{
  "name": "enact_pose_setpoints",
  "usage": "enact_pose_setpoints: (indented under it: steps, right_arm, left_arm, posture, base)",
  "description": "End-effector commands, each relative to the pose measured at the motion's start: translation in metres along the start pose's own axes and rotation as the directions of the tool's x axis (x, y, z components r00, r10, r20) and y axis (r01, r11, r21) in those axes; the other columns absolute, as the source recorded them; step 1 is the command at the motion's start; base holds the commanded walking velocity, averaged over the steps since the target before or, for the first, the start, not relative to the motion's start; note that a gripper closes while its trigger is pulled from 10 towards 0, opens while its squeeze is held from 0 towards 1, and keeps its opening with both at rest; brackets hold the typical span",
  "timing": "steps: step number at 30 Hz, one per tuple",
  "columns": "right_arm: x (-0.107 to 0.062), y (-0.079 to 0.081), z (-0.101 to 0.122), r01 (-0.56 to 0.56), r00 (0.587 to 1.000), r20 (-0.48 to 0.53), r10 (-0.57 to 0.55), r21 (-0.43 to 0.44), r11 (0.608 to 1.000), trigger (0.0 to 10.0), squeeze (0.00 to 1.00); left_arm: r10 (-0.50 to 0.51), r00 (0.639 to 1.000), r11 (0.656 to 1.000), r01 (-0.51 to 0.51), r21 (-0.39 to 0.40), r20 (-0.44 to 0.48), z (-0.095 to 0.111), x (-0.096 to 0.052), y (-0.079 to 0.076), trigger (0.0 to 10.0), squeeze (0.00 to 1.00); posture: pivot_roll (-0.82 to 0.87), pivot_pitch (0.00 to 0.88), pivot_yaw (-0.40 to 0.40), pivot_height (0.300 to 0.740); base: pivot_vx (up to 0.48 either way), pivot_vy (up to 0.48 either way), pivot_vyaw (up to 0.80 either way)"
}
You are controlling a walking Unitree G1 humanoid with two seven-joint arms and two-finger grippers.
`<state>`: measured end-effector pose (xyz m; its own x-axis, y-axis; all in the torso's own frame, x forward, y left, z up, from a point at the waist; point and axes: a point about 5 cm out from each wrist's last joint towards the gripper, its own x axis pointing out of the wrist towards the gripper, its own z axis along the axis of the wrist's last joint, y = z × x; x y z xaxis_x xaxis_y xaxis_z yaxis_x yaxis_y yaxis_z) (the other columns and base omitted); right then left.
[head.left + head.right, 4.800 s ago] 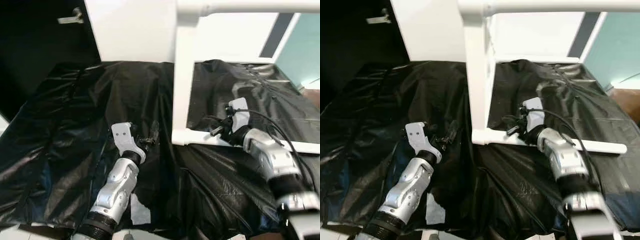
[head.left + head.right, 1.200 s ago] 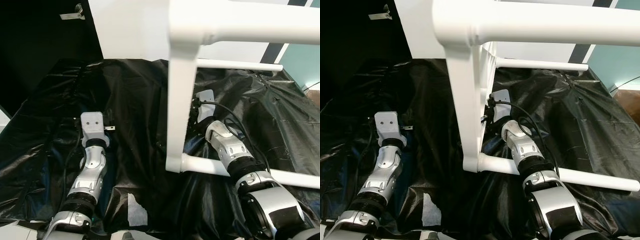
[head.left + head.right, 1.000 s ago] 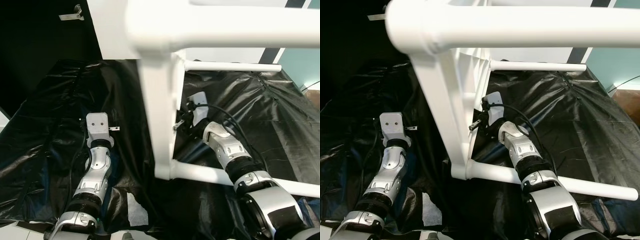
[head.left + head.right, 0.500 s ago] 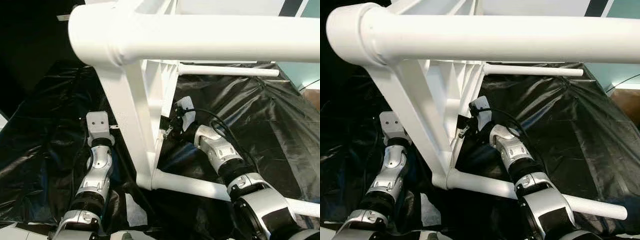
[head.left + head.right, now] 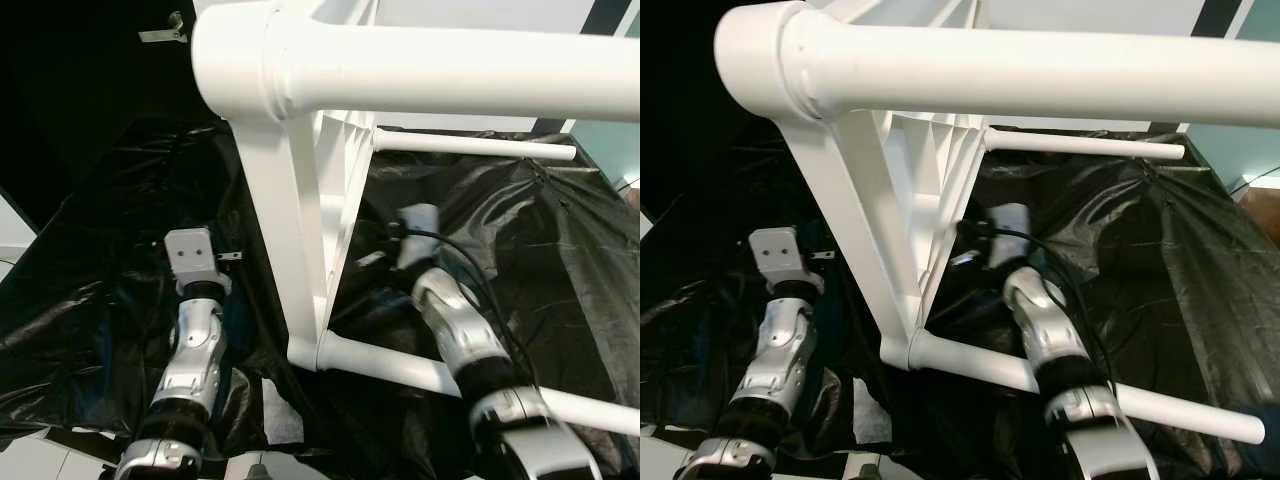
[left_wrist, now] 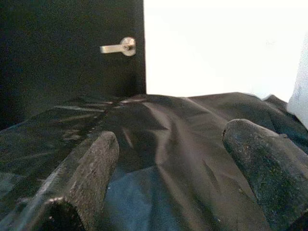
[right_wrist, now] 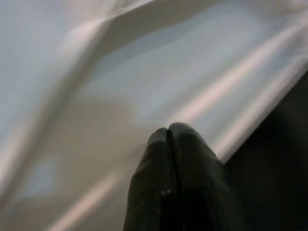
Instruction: Building children table
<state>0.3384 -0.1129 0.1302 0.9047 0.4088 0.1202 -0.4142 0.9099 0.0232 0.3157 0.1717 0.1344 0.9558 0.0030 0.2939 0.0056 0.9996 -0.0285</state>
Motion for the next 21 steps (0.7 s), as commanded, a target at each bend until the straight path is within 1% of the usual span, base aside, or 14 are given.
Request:
enact_pose_setpoints:
  steps: [1, 5, 7, 8, 9, 11, 12, 13, 15, 17, 18, 19, 20, 21]
  right_arm:
    - [-0.009, -0.009, 0.003, 0.096, 0.995, 0.030, -0.096, -0.012, 0.995, 10.0, 0.00]
    - [-0.017, -0.004, 0.007, 0.119, 0.991, 0.063, -0.116, -0.037, 0.992, 10.0, 0.00]
    - [-0.021, -0.001, 0.008, 0.135, 0.989, 0.072, -0.130, -0.064, 0.989, 10.0, 0.00]
    - [-0.021, -0.001, 0.008, 0.135, 0.989, 0.072, -0.130, -0.064, 0.989, 10.0, 0.00]
    - [-0.026, 0.002, 0.006, 0.149, 0.987, 0.067, -0.143, -0.087, 0.985, 10.0, 0.00]
    - [-0.026, 0.002, 0.006, 0.149, 0.987, 0.067, -0.143, -0.087, 0.985, 10.0, 0.00]
    - [-0.028, 0.003, 0.007, 0.163, 0.986, 0.061, -0.155, -0.164, 0.973, 10.0, 0.00]
    - [-0.028, 0.003, 0.007, 0.163, 0.986, 0.061, -0.155, -0.164, 0.973, 10.0, 0.00]
    - [-0.029, 0.003, 0.012, 0.187, 0.982, 0.072, -0.173, -0.311, 0.932, 10.0, 0.00]
    - [-0.029, 0.003, 0.012, 0.187, 0.982, 0.072, -0.173, -0.311, 0.932, 10.0, 0.00]
    - [-0.029, 0.001, 0.015, 0.210, 0.978, 0.081, -0.193, -0.365, 0.907, 10.0, 0.00]
    - [-0.033, -0.003, 0.016, 0.262, 0.965, 0.099, -0.243, -0.367, 0.893, 10.0, 0.00]
    - [-0.033, -0.003, 0.016, 0.262, 0.965, 0.099, -0.243, -0.367, 0.893, 10.0, 0.00]
    - [-0.037, -0.007, 0.016, 0.307, 0.952, 0.109, -0.287, -0.354, 0.884, 10.0, 0.00]
  left_arm:
    - [-0.074, 0.997, 0.997, 0.075, -0.023, 0.016, 0.004, -0.002, 0.003, 10.0, 0.00]
    - [-0.163, 0.985, 0.983, 0.167, -0.072, 0.056, 0.015, -0.005, 0.006, 10.0, 0.00]
    - [-0.258, 0.964, 0.958, 0.264, -0.116, 0.067, 0.022, -0.008, 0.005, 10.0, 0.00]
    - [-0.258, 0.964, 0.958, 0.264, -0.116, 0.067, 0.022, -0.008, 0.005, 10.0, 0.00]
    - [-0.404, 0.912, 0.897, 0.409, -0.165, 0.065, 0.028, -0.019, 0.002, 10.0, 0.00]
    - [-0.404, 0.912, 0.897, 0.409, -0.165, 0.065, 0.028, -0.019, 0.002, 10.0, 0.00]
    - [-0.491, 0.870, 0.851, 0.490, -0.190, 0.042, 0.027, -0.030, 0.002, 10.0, 0.00]
    - [-0.491, 0.870, 0.851, 0.490, -0.190, 0.042, 0.027, -0.030, 0.002, 10.0, 0.00]
    - [-0.554, 0.832, 0.813, 0.544, -0.206, 0.009, 0.023, -0.041, 0.003, 10.0, 0.00]
    - [-0.554, 0.832, 0.813, 0.544, -0.206, 0.009, 0.023, -0.041, 0.003, 10.0, 0.00]
    - [-0.572, 0.820, 0.802, 0.560, -0.211, 0.001, 0.021, -0.044, 0.002, 10.0, 0.00]
    - [-0.542, 0.840, 0.826, 0.532, -0.186, -0.002, 0.017, -0.044, 0.002, 10.0, 0.00]
    - [-0.542, 0.840, 0.826, 0.532, -0.186, -0.002, 0.017, -0.044, 0.002, 10.0, 0.00]
    - [-0.503, 0.864, 0.854, 0.497, -0.156, 0.000, 0.013, -0.043, 0.000, 10.0, 0.00]
  posture:
    - [-0.01, 0.005, 0.019, 0.740]
    - [-0.02, 0.007, 0.020, 0.740]
    - [-0.02, 0.007, 0.016, 0.740]
    - [-0.02, 0.007, 0.016, 0.740]
    - [-0.01, 0.006, 0.011, 0.740]
    - [-0.01, 0.006, 0.011, 0.740]
    - [-0.01, 0.006, 0.006, 0.740]
    - [-0.01, 0.006, 0.006, 0.740]
    - [-0.01, 0.005, 0.001, 0.740]
    - [-0.01, 0.005, 0.001, 0.740]
    - [-0.01, 0.005, 0.001, 0.740]
    - [0.00, 0.005, -0.001, 0.740]
    - [0.00, 0.005, -0.001, 0.740]
    - [0.00, 0.003, -0.001, 0.740]
  base:
    - [0.000, 0.000, 0.00]
    - [0.000, 0.000, 0.00]
    - [0.000, 0.000, 0.00]
    - [0.000, 0.000, 0.00]
    - [0.000, 0.000, 0.00]
    - [0.000, 0.000, 0.00]
    - [0.000, 0.000, 0.00]
    - [0.000, 0.000, 0.00]
    - [0.000, 0.000, 0.00]
    - [0.000, 0.000, 0.00]
    - [0.000, 0.000, 0.00]
    - [0.000, 0.000, 0.00]
    - [0.000, 0.000, 0.00]
    - [0.000, 0.000, 0.00]
